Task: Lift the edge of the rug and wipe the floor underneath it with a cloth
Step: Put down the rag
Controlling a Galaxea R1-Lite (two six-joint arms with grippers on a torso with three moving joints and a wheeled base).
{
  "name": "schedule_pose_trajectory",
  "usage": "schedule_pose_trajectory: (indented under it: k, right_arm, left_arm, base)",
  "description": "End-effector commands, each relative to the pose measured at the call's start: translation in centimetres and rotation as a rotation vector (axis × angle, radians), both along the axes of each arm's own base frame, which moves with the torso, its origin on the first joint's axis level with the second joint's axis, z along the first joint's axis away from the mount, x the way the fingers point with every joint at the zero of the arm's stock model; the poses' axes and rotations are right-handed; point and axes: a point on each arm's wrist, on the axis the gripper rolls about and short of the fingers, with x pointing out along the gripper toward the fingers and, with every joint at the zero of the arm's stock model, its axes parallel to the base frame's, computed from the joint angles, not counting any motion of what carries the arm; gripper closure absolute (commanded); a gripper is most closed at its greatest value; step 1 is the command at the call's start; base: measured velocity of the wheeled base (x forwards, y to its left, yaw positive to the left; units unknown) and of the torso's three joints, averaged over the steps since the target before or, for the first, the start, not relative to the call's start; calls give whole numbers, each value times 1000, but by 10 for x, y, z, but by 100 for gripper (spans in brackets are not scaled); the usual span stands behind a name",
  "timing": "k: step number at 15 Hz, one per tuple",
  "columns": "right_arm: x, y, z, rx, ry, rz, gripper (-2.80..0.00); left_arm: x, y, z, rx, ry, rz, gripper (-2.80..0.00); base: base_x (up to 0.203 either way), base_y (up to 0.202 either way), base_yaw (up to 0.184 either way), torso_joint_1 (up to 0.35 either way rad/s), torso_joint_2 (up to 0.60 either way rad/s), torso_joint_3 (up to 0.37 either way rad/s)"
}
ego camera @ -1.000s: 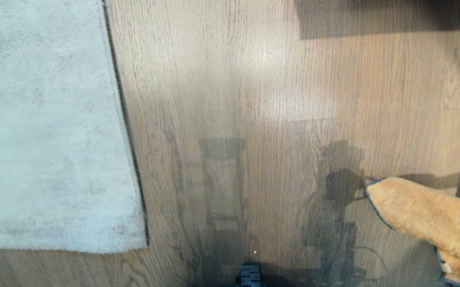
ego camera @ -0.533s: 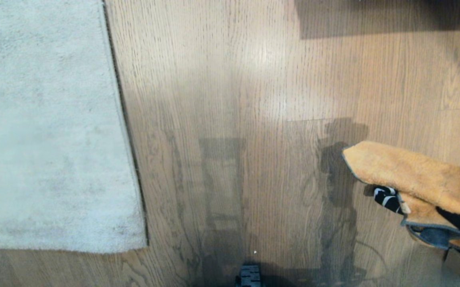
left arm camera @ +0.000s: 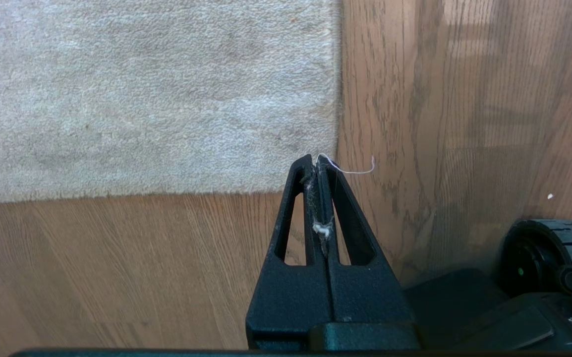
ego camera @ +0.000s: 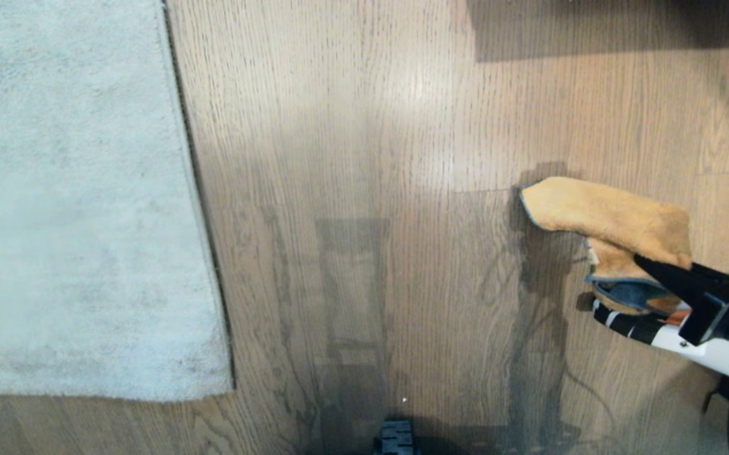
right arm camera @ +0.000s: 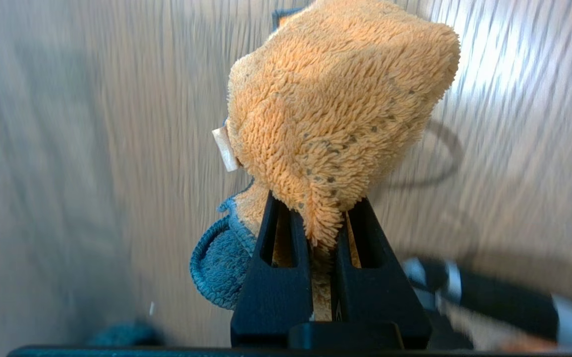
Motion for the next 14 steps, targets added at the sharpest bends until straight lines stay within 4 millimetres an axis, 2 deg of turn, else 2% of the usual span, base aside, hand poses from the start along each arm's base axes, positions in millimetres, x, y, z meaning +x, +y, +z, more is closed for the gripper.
schedule_pose_trajectory:
  k: [1,4,9,11,14]
  right_arm:
    - [29,4,-1,8,9,0,0]
    - [46,6,1,16,1,0,0]
    - [80,8,-8,14,-9,-11,0]
    - [98,1,-5,8,-42,-43,0]
    - [113,-17,1,-19,-75,-117,0]
  left_arm:
    - [0,0,0,0,0,1,0]
    - [0,0,0,0,0,1,0]
    - [0,0,0,0,0,1,0]
    - [0,0,0,0,0,1,0]
    - [0,0,0,0,0,1,0]
  base:
    - [0,0,0,0,0,0]
    - [0,0,0,0,0,0]
    - [0,0,0,0,0,0]
    - [0,0,0,0,0,0]
    - [0,0,0,0,0,0]
